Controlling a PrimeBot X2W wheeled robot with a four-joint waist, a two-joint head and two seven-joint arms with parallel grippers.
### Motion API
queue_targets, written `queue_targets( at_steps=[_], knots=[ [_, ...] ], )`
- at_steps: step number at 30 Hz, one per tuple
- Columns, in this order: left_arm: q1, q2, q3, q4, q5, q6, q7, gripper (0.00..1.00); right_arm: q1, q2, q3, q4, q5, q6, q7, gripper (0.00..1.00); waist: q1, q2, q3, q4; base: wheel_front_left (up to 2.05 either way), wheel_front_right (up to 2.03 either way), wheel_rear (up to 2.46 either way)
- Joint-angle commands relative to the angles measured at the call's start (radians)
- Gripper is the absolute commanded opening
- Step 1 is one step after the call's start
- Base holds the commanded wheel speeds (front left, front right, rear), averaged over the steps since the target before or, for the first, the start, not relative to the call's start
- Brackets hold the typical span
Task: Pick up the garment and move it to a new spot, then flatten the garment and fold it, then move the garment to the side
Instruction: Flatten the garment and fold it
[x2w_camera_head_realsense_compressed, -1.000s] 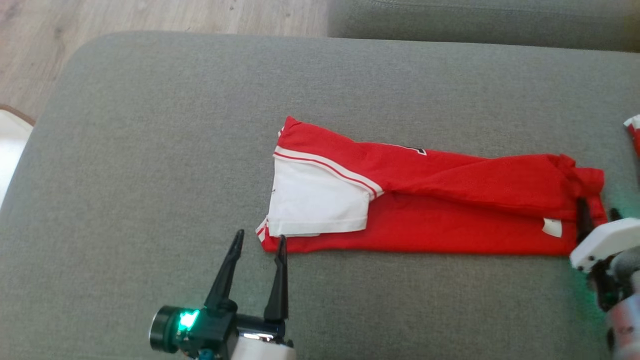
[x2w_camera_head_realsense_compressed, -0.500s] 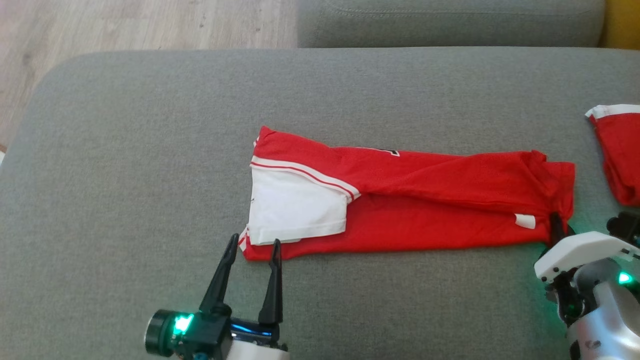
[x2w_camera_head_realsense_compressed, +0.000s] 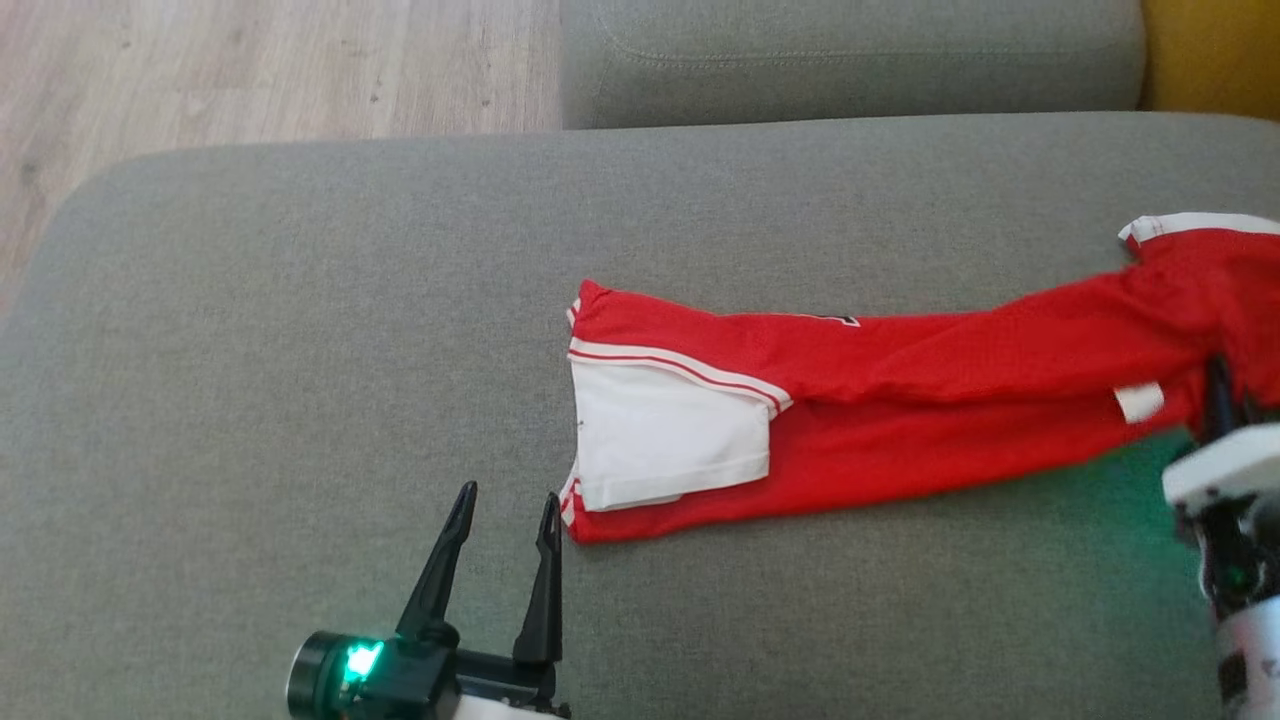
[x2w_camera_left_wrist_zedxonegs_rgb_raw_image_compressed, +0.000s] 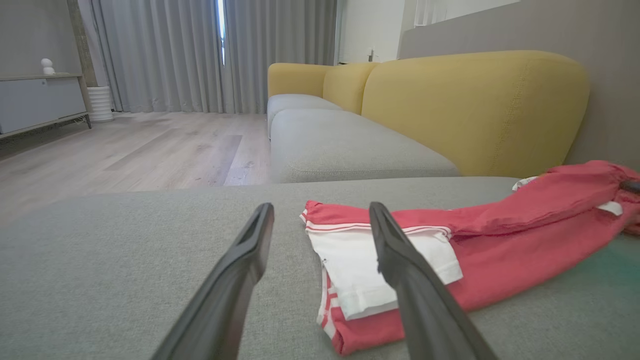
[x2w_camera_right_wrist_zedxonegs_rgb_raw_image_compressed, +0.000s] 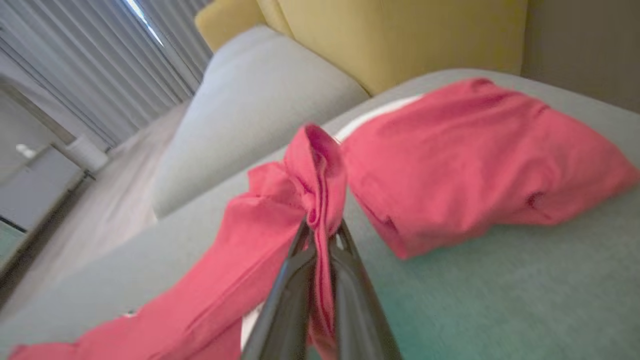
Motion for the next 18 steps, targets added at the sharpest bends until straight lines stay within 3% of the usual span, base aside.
queue_targets(
  at_steps=[1,9,14,18],
  knots=[
    [-0.012,-0.012,0.043,-0.028,0.010,-0.005,-0.010,1.00,-0.007,0.003,0.041,-0.106,0.048,0.004,0.022,0.00,0.0000,0.0000,-0.009,-0.001,0.00,0.00,0.00],
    [-0.001,-0.023,0.049,-0.021,0.020,-0.025,-0.010,1.00,0.041,0.122,0.194,-0.448,0.176,0.004,0.138,0.00,0.0000,0.0000,-0.027,0.018,0.00,0.00,0.00],
    [-0.006,-0.028,0.048,-0.019,0.021,-0.032,-0.010,1.00,0.026,0.180,0.290,-0.494,0.179,0.004,0.172,0.00,0.0000,0.0000,-0.019,0.049,0.00,0.00,0.00],
    [-0.016,-0.032,0.036,-0.011,0.021,-0.041,-0.010,1.00,-0.002,0.205,0.408,-0.456,0.183,0.004,0.181,0.00,0.0000,0.0000,-0.009,0.092,0.00,0.00,0.00]
  ],
)
